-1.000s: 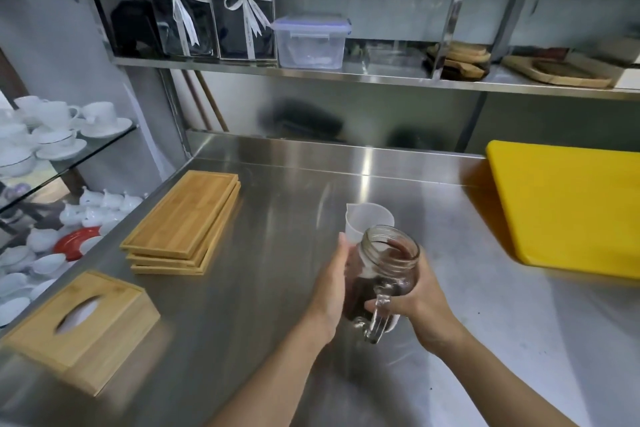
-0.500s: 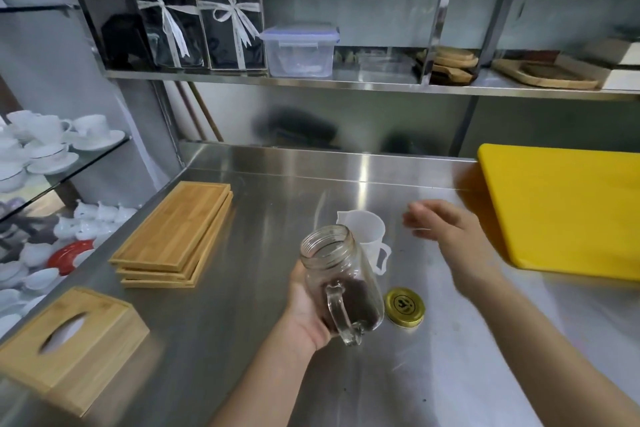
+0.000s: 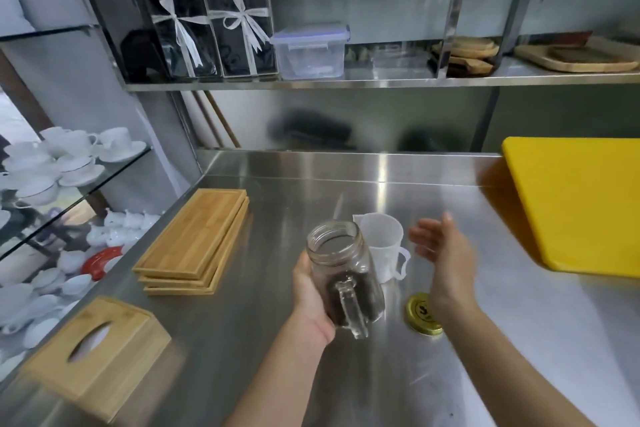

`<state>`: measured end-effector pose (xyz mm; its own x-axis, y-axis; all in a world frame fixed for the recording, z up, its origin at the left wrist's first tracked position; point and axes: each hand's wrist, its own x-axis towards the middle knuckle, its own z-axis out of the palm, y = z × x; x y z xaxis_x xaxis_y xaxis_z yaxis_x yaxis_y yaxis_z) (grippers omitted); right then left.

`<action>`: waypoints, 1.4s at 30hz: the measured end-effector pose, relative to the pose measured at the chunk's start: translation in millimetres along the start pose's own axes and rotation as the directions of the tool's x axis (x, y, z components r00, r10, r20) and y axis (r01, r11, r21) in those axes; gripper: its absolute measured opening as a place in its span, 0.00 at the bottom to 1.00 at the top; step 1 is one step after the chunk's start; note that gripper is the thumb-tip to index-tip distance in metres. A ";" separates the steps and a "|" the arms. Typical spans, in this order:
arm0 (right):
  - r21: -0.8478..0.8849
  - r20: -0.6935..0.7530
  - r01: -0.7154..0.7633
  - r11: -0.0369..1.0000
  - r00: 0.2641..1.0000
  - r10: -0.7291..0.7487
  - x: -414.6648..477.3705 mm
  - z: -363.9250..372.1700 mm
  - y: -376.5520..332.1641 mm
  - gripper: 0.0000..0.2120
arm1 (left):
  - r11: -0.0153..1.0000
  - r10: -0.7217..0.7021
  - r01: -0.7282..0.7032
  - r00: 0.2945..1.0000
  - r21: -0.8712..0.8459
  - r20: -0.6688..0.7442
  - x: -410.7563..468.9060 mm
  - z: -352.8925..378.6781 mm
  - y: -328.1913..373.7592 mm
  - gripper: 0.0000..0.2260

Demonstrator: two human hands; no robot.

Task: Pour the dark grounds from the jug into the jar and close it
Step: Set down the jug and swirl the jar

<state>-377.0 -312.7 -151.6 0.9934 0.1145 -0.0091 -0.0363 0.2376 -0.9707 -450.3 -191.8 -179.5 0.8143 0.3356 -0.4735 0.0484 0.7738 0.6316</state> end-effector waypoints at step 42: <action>0.257 0.218 -0.371 0.892 0.922 0.320 -13.3 37.2 91.7 0.21 | 0.947 0.242 -0.250 0.968 0.200 0.065 50.6 -39.8 -25.1 0.22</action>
<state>-397.6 -256.5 -231.5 0.8802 0.3924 -0.2668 -0.4290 0.4175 -0.8010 -433.3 -172.9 -243.7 0.8377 0.4772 -0.2655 -0.0424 0.5416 0.8396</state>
